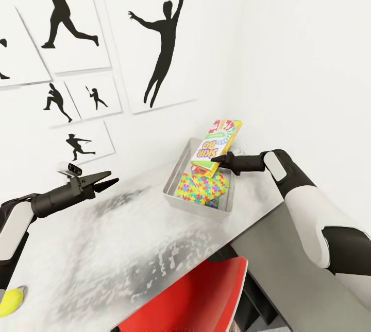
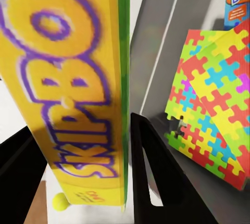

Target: Put all the toys in the child's room - the three board games (two on the bed and one on the table), the two jigsaw puzzles on the table, and the tennis ball on the table - inside the toy box on the table in the child's room.

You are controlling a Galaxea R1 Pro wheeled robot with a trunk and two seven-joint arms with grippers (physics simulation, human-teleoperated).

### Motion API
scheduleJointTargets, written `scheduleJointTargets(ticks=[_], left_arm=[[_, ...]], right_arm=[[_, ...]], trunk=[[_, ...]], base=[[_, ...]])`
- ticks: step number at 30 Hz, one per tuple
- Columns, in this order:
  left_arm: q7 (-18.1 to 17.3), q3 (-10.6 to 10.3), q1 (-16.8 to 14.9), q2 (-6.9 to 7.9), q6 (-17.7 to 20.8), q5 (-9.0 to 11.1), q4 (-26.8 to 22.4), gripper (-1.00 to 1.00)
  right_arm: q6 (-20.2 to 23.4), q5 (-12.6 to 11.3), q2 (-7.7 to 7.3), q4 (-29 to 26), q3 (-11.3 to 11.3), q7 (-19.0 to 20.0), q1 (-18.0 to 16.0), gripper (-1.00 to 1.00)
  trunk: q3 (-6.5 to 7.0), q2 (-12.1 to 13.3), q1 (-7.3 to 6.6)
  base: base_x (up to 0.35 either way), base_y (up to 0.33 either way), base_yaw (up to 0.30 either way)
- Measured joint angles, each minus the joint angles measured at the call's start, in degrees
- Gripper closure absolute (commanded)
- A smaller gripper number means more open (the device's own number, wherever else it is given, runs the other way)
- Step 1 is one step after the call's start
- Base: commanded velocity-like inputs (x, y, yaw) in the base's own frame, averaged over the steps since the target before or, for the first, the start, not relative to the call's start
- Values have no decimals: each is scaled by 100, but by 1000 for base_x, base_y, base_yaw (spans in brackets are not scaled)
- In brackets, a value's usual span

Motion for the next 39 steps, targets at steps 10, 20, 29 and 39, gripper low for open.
scheduleJointTargets(ticks=[10, 20, 29, 39], left_arm=[[0, 0, 0, 8, -1, 0, 0, -100], [0, 1, 0, 7, 2, 0, 0, -100], [0, 2, 0, 14, 2, 0, 0, -100], [0, 0, 0, 14, 2, 0, -8, -100]], right_arm=[[0, 8, 6, 0, 3, 1, 1, 100], [0, 8, 4, -4, 3, 5, 1, 100], [0, 2, -10, -17, -2, 10, 1, 100], [0, -15, -8, -26, -5, 7, 0, 100]], trunk=[[-96, 0, 0], [-191, 0, 0], [-277, 0, 0], [-373, -1, 0]], base=[[0, 0, 0], [0, 0, 0], [0, 0, 0], [0, 0, 0]])
